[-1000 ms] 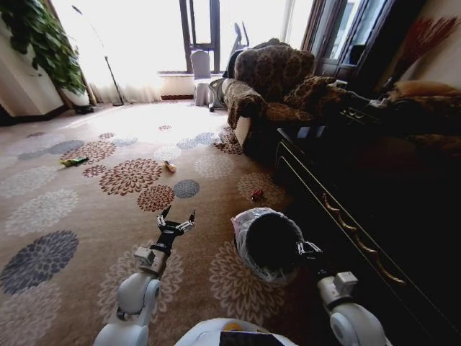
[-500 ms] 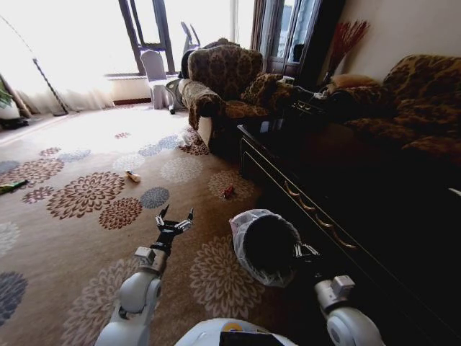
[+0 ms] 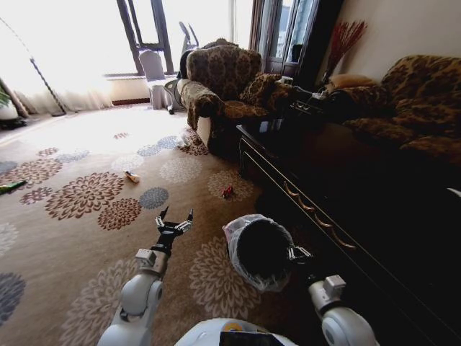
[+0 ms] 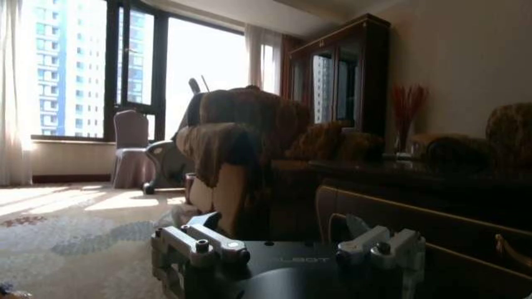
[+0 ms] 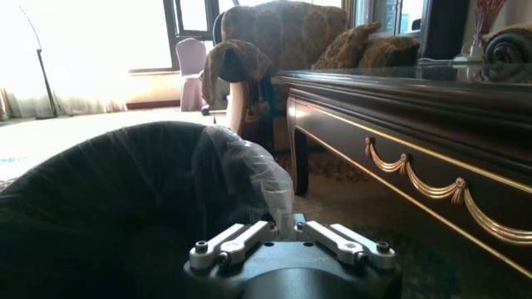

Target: Pick up the trash from the ground and place it into the trash bin.

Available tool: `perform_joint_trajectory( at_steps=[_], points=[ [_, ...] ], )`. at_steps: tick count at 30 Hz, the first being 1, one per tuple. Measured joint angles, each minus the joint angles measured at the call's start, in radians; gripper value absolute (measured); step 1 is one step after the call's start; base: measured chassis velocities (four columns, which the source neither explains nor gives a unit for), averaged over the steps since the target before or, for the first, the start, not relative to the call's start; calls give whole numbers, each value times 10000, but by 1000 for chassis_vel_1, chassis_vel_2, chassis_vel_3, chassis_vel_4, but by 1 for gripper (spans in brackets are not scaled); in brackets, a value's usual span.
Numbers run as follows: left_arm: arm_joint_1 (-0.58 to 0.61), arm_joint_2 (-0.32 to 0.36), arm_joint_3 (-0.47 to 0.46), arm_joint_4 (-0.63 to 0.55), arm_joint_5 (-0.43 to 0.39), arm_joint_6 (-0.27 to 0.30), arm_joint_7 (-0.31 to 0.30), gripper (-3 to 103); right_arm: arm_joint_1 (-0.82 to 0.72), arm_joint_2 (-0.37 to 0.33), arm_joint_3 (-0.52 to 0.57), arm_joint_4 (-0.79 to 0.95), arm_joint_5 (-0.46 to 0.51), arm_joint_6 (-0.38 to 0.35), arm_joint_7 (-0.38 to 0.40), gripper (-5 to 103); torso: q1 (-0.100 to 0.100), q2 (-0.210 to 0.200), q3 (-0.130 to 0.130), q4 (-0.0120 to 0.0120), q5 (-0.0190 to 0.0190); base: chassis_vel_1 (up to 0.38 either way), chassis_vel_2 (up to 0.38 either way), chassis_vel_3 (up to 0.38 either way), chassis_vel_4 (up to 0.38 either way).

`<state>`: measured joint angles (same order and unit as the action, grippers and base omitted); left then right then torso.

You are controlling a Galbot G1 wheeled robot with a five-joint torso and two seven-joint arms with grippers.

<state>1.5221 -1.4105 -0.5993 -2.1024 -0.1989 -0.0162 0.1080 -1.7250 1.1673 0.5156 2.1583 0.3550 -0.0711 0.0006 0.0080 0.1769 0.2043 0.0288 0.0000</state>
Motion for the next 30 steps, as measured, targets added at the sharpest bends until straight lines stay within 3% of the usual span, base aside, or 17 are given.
perform_joint_trajectory(
  at_steps=[30],
  points=[
    [9, 7, 117, 4, 56, 24, -11, 100, -157, 477, -188, -78, -242, 377, -96, 4, -3, -7, -6, 0, 0, -63, 59, 72, -61]
  ],
)
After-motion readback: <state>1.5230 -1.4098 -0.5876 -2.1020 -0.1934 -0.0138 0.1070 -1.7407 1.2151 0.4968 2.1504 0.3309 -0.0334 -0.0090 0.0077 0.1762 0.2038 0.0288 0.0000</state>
